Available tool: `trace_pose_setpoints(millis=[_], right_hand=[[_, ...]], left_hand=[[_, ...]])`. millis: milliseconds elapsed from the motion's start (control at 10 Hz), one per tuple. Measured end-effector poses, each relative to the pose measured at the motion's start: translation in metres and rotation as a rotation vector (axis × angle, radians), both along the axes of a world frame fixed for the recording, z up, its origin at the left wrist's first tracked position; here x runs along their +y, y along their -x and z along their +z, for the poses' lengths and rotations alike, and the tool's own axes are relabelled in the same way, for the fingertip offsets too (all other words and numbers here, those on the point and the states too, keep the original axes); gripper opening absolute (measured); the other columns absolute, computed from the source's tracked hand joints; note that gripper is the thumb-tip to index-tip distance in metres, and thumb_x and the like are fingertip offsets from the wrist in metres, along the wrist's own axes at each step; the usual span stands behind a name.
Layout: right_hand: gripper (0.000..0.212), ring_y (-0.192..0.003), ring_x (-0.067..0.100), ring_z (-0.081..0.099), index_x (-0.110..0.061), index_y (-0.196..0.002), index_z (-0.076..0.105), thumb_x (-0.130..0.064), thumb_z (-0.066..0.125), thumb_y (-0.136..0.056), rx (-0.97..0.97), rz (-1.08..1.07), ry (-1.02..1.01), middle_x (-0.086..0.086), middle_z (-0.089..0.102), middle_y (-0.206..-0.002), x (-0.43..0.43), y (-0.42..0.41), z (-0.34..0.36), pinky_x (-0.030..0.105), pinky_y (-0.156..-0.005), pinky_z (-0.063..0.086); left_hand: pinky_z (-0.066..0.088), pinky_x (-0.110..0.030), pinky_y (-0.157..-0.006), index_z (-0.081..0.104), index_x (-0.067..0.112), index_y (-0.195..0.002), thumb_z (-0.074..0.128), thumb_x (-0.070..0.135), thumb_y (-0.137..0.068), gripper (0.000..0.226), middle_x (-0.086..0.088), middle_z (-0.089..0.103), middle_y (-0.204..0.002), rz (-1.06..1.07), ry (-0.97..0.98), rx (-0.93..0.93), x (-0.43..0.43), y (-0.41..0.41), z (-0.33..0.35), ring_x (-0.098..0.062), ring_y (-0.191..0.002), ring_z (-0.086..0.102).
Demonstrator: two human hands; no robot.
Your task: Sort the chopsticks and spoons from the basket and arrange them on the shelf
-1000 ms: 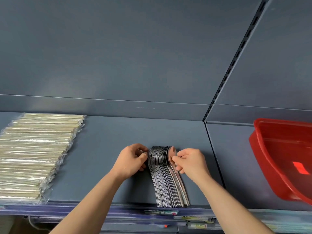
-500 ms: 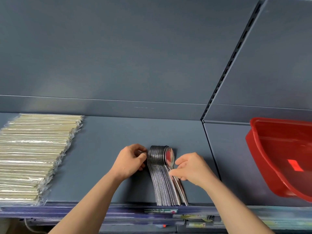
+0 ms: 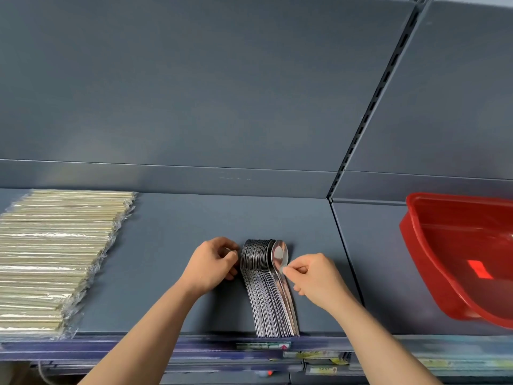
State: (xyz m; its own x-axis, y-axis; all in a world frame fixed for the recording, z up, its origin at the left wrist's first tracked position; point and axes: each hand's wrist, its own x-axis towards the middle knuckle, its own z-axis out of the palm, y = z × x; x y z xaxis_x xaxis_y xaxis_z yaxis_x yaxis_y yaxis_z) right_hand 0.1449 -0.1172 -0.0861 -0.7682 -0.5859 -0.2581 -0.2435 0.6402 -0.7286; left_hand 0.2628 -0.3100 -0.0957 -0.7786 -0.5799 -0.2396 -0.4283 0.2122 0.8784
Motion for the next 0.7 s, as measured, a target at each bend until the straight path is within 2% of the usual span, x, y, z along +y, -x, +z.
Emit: trace_pose_setpoints(millis=[100,200,300,400,600,700], right_hand=[[0.019,-0.052,0.004,0.06,-0.023,-0.065,0.07,-0.025,0.068,-0.084,0.095,0.012,-0.019,-0.012,0.067,-0.057,-0.0005,0.0013,-0.0023,0.021,-0.053,0.047],[0.02,-0.064,0.017,0.063,-0.016,-0.072,0.072,-0.024,0.062,-0.087,0.21,0.048,-0.061,-0.002,0.07,-0.066,-0.0002,0.0019,-0.0017,0.03,-0.061,0.05],[0.028,-0.058,0.026,0.049,-0.006,-0.066,0.061,-0.02,0.056,-0.09,0.301,0.063,-0.091,0.008,0.059,-0.06,-0.0003,0.003,-0.0028,0.034,-0.055,0.043],[0.035,-0.054,0.019,0.034,-0.004,-0.058,0.047,-0.016,0.055,-0.09,0.307,0.069,-0.081,0.009,0.046,-0.054,-0.0011,0.0038,-0.0023,0.033,-0.051,0.031],[0.033,-0.053,0.017,0.033,-0.002,-0.06,0.052,-0.017,0.055,-0.09,0.313,0.069,-0.065,0.012,0.05,-0.056,-0.0011,0.0054,-0.0068,0.031,-0.052,0.029],[0.034,-0.052,0.016,0.028,-0.006,-0.057,0.048,-0.018,0.056,-0.088,0.264,0.07,-0.03,0.006,0.041,-0.052,-0.0009,0.0105,-0.0057,0.031,-0.051,0.026]], left_hand=[[0.059,-0.032,-0.058,0.065,0.009,-0.095,0.052,0.006,-0.092,0.013,-0.01,0.07,-0.073,-0.003,0.016,0.001,0.0007,-0.0001,-0.0004,-0.021,-0.057,0.068],[0.058,-0.028,-0.056,0.065,0.01,-0.095,0.052,0.008,-0.093,0.013,-0.008,0.069,-0.072,-0.004,0.038,0.0,0.0016,-0.0006,-0.0006,-0.016,-0.056,0.068],[0.058,-0.027,-0.055,0.065,0.013,-0.093,0.051,0.007,-0.094,0.015,-0.006,0.069,-0.072,-0.013,0.04,0.008,0.0022,-0.0015,-0.0001,-0.014,-0.056,0.067],[0.058,-0.027,-0.056,0.066,0.018,-0.089,0.051,0.008,-0.094,0.019,-0.005,0.069,-0.072,-0.026,0.062,0.015,0.003,-0.0029,0.0011,-0.014,-0.057,0.068],[0.059,-0.03,-0.057,0.067,0.014,-0.091,0.053,0.009,-0.095,0.015,-0.005,0.069,-0.073,-0.031,0.065,0.008,0.0023,-0.0029,-0.0008,-0.014,-0.056,0.067],[0.059,-0.032,-0.058,0.066,0.011,-0.094,0.052,0.009,-0.095,0.014,-0.007,0.069,-0.075,-0.026,0.051,0.002,0.0013,-0.0029,0.004,-0.014,-0.057,0.067]])
